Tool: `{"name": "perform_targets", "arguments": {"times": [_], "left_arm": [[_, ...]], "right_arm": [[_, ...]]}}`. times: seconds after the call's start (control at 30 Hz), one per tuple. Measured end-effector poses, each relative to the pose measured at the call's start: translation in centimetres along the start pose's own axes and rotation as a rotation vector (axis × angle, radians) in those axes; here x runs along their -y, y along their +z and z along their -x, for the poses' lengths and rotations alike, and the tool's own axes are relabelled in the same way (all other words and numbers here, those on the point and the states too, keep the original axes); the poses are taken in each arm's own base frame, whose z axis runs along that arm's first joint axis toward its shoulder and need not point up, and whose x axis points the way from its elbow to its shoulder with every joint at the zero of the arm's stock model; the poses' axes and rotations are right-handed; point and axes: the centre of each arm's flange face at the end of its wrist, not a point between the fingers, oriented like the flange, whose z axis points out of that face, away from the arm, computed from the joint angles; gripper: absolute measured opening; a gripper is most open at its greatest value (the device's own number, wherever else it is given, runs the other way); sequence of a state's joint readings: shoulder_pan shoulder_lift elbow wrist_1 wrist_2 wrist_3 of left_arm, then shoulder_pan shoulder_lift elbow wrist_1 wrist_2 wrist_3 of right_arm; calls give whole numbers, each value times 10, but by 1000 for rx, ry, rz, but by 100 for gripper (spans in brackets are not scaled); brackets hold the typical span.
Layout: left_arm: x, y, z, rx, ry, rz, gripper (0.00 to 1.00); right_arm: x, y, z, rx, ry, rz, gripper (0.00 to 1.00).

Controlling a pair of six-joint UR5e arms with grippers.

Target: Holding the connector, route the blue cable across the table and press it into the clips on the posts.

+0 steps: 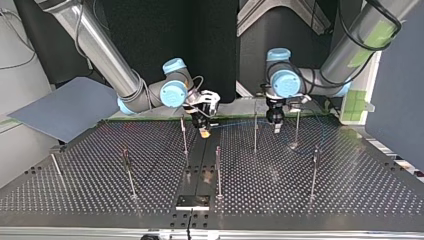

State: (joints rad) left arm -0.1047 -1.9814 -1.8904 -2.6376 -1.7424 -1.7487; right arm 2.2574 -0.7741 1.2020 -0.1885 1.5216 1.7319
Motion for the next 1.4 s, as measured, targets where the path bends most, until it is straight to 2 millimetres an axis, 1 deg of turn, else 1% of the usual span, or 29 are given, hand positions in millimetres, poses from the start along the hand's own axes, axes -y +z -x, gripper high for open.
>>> {"name": "perform_targets", "arguments": {"times": [0.37,0.5,0.63,0.83,1.03,1.23,1.33,1.4], "left_arm": [[8,-52,2,-73,38,22,100],[16,-73,0,-102,49,4,100],[30,-89,6,-94,37,-34,100],[51,-99,10,-53,-7,-84,100],[74,-106,5,-25,-56,-141,100],[104,-103,-2,-19,-81,-216,100],[116,-100,-6,-22,-80,-234,100],[120,-95,-7,-20,-82,-234,100]], "right_arm": [[-2,-2,1,18,-6,7,0],[-2,-2,1,18,-4,8,0],[-4,-2,1,18,-2,11,0],[-9,-1,0,17,-1,17,0],[-13,0,-1,17,-1,21,0],[-15,0,-1,16,1,24,0],[-16,0,-2,16,2,24,0],[-16,0,-2,16,1,25,0]]}}
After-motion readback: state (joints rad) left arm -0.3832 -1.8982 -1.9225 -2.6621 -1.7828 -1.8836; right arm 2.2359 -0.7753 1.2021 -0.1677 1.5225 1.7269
